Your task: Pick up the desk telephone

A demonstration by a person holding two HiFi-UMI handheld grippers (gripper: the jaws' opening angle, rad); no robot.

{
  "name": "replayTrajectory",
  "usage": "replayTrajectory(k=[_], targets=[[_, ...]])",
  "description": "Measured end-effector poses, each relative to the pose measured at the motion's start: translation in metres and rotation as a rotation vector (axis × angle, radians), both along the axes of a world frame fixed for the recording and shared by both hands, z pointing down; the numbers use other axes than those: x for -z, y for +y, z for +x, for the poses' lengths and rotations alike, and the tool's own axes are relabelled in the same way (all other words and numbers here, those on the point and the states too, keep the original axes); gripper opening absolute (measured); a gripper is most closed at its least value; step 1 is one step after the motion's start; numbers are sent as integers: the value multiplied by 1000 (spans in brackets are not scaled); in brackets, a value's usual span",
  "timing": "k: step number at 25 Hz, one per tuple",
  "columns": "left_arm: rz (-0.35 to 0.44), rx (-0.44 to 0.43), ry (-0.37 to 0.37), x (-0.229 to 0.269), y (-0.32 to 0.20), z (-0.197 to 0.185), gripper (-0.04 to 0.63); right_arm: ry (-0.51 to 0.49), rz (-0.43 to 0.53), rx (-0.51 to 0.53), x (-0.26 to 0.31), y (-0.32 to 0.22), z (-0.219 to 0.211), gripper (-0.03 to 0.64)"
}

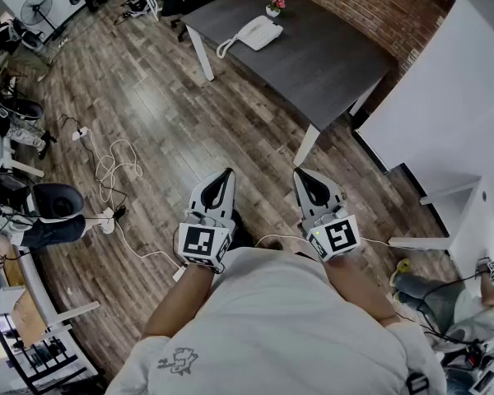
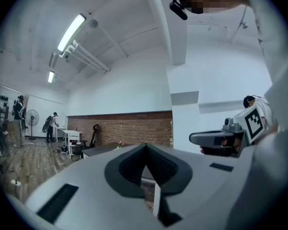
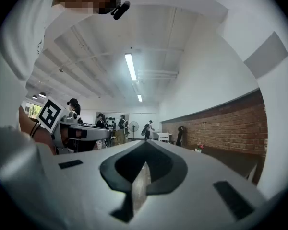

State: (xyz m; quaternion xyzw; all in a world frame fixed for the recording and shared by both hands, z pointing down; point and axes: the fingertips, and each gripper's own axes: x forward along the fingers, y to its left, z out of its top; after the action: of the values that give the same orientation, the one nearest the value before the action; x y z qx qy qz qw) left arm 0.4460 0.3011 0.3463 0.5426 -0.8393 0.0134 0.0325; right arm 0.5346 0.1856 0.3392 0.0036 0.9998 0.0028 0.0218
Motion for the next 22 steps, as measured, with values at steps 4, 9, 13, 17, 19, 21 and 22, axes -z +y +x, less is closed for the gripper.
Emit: replayTrajectory(k=[4, 9, 13, 17, 19, 21, 22], targets=[[-4, 1, 5, -3, -6, -9, 11, 7, -1, 3, -4, -6, -9, 3], [-12, 6, 6, -8, -11, -22, 11, 20, -8, 9, -11, -13, -22, 3], [-18, 7, 13, -12, -12, -34, 11, 29, -8, 22, -15, -13, -36, 3], [-10, 3, 16, -15, -12, -51, 11, 60, 2, 60, -24, -6, -57, 5], [-8, -5, 24, -17, -13, -63, 11, 67, 12, 67, -27, -4, -70, 6], [-8, -16, 40, -22, -15, -78, 50, 73, 3, 63, -29, -6, -85, 6], [-8, -22, 49, -24, -17, -86, 79, 77, -4, 60, -31, -7, -95, 24]])
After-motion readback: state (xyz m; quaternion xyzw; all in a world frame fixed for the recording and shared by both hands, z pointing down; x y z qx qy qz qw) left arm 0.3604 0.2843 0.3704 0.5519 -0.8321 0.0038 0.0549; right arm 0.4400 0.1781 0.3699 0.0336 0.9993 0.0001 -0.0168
